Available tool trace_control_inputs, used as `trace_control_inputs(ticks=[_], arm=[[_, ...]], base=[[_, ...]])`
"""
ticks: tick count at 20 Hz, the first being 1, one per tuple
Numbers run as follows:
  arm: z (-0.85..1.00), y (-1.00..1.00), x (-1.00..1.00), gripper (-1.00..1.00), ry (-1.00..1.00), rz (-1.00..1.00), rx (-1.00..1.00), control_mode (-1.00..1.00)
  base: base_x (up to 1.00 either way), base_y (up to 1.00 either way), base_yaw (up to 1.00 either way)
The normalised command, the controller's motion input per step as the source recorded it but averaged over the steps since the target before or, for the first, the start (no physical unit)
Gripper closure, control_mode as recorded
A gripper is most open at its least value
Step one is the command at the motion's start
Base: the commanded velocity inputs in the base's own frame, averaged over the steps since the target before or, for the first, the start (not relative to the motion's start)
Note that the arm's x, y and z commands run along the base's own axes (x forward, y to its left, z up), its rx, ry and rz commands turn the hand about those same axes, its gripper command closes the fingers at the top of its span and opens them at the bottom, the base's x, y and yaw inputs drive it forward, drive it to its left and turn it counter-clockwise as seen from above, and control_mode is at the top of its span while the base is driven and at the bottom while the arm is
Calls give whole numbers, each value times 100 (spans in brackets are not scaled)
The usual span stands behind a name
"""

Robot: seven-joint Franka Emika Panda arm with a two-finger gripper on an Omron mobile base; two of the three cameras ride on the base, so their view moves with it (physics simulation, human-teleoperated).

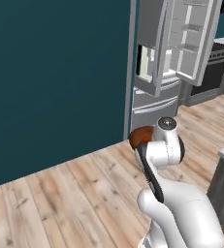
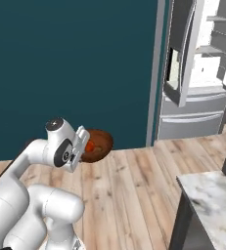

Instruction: Pick the chicken drumstick and tomato from their plates and place them in the bowl. Then put the bowl in the fridge.

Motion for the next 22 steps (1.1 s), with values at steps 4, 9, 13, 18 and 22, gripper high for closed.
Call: trace_control_inputs(ticks=[4,9,13,18,22], arm=[[0,0,0,100,0,0,0,100],[0,0,0,100,0,0,0,100],[0,0,0,100,0,0,0,100],[0,0,0,100,0,0,0,100],[0,0,0,100,0,0,0,100]], base=[[84,4,-18],[70,8,-31],[57,9,-45],[50,9,-51],[52,7,-49]])
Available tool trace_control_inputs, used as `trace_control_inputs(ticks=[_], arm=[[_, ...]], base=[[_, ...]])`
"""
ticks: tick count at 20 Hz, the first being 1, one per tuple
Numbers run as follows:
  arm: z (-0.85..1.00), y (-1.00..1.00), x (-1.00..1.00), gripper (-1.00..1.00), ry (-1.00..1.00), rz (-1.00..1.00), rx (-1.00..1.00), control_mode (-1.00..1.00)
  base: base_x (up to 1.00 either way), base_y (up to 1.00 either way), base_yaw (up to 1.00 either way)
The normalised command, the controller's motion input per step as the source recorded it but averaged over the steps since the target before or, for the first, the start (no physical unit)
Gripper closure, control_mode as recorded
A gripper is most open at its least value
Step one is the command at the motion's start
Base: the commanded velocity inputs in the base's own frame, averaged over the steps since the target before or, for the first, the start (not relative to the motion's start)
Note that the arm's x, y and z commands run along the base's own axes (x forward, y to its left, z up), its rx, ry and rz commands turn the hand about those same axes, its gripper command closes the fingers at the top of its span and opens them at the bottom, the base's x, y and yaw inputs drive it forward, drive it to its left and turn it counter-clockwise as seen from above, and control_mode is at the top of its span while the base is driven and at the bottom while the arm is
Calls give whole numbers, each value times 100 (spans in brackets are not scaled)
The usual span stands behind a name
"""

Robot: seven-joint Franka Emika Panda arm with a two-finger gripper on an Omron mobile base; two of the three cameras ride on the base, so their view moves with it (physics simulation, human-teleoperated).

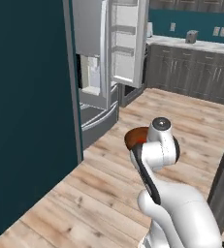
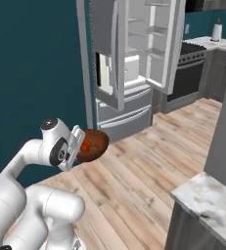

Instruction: Pick the chicken drumstick and tomato from their plates and place them in the bowl. Then put the bowl in the fridge.

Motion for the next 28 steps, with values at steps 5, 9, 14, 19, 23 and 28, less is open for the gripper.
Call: trace_control_inputs(ticks=[5,9,14,19,23,28], arm=[[0,0,0,100,0,0,0,100],[0,0,0,100,0,0,0,100],[0,0,0,100,0,0,0,100],[0,0,0,100,0,0,0,100],[0,0,0,100,0,0,0,100],[0,0,0,100,0,0,0,100]], base=[[62,6,-39],[82,4,-19],[88,2,-13],[91,0,-9],[86,0,-5],[82,-3,0]])
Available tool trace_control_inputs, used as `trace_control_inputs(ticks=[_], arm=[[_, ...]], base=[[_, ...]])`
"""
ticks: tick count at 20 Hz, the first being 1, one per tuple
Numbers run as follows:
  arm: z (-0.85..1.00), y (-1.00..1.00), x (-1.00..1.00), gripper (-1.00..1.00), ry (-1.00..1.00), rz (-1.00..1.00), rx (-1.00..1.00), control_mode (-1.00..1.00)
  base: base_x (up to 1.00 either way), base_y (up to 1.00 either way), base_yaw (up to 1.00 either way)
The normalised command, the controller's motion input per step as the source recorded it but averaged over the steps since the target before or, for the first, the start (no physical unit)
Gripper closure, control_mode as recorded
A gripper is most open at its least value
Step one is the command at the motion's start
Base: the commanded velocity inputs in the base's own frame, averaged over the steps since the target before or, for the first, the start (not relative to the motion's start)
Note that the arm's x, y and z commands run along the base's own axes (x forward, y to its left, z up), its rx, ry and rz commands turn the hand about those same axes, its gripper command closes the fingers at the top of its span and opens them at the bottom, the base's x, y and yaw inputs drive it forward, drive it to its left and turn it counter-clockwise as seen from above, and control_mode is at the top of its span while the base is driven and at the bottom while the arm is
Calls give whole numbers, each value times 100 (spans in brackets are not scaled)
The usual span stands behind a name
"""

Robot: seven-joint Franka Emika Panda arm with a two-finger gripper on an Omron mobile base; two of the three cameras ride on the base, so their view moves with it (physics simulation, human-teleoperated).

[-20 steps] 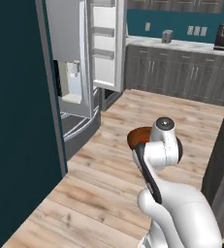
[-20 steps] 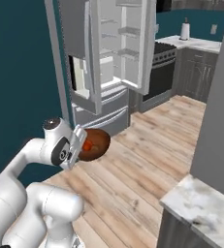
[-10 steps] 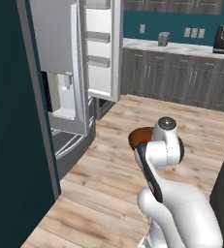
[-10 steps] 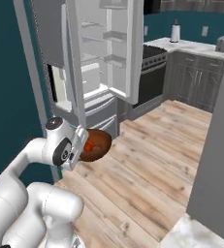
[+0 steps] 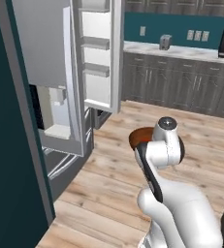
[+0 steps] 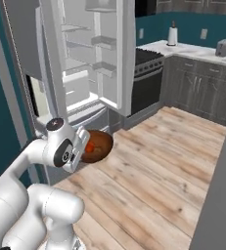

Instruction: Pick the chicken drumstick and tomato from their plates and place them in the bowl. Then put the bowl in the fridge.

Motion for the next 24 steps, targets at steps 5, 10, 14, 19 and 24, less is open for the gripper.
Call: trace_control_inputs(ticks=[5,10,14,19,24], arm=[[0,0,0,100,0,0,0,100],[0,0,0,100,0,0,0,100],[0,0,0,100,0,0,0,100],[0,0,0,100,0,0,0,100],[0,0,0,100,0,0,0,100]], base=[[71,-3,11],[48,-13,36],[53,-28,44],[57,-37,34],[47,-43,32]])
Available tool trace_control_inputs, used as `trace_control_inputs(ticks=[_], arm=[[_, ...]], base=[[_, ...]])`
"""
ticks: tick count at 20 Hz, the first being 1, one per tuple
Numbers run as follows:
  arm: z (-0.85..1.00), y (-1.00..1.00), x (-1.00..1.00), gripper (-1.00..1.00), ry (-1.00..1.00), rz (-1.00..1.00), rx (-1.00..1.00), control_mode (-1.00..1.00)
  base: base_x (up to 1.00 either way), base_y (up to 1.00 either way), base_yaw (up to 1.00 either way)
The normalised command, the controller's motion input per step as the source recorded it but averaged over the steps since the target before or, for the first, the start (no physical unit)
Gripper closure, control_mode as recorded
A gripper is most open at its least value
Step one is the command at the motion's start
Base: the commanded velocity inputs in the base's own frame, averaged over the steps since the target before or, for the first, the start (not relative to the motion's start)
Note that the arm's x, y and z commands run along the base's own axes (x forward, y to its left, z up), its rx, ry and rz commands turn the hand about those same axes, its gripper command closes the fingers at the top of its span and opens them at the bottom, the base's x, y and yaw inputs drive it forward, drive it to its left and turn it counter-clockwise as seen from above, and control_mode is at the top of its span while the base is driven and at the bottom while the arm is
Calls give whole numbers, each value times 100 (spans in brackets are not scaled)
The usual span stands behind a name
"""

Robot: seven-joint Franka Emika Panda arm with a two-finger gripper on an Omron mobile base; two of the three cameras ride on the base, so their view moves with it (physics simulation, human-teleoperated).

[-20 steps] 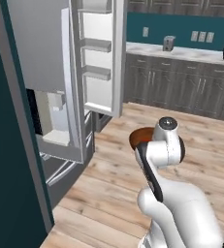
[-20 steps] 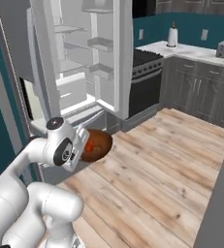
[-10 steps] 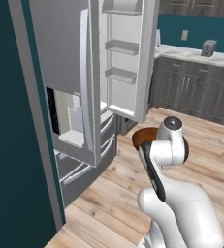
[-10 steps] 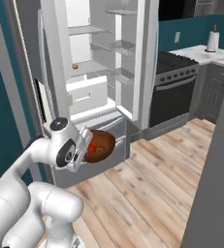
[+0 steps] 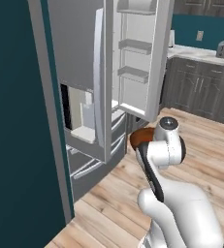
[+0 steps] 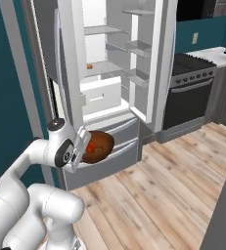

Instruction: Pick the chicken drumstick and tomato from their plates and place them in the bowl. Then put the bowl in the fridge.

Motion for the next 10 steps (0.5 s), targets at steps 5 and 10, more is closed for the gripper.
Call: trace_control_inputs(ticks=[5,10], arm=[[0,0,0,100,0,0,0,100],[0,0,0,100,0,0,0,100]], base=[[59,-44,21],[79,-37,3]])
